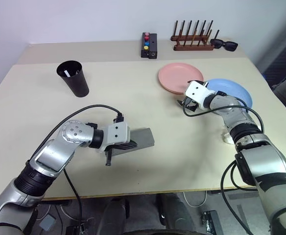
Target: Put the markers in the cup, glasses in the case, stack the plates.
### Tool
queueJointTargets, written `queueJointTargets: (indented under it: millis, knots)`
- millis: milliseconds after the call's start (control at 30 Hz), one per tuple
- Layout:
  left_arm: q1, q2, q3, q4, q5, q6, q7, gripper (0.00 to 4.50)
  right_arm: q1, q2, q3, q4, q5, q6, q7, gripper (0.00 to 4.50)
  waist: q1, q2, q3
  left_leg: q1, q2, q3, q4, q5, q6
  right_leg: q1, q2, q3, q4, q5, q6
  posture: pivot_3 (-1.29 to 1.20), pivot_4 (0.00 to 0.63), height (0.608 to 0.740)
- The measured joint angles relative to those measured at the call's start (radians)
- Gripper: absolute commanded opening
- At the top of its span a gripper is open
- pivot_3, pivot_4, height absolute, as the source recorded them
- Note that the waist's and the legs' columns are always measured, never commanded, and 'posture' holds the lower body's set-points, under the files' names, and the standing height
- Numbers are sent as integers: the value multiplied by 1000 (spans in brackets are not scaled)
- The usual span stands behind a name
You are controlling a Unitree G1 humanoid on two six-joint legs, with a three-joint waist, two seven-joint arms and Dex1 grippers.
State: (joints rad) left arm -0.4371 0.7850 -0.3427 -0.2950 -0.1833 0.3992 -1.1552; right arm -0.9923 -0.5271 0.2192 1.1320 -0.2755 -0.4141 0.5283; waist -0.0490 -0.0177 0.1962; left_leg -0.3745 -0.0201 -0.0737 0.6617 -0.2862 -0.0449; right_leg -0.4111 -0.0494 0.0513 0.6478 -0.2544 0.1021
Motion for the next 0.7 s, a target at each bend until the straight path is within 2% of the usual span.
queueJointTargets:
  millis: [400,700]
  knots:
    - [13,55,28,136,21,-54,-23,22,29,-17,-2,-31,8,14,8,4500,-20,0,0,0,0,0,0,0,0,0,0,0,0,0,0,0,150,735]
    - [-28,16,234,125,-199,96,-24,22,-4,-17,1,12,1,18,7,4500,-21,0,0,-1,0,-1,0,0,0,-1,0,0,0,0,0,0,150,735]
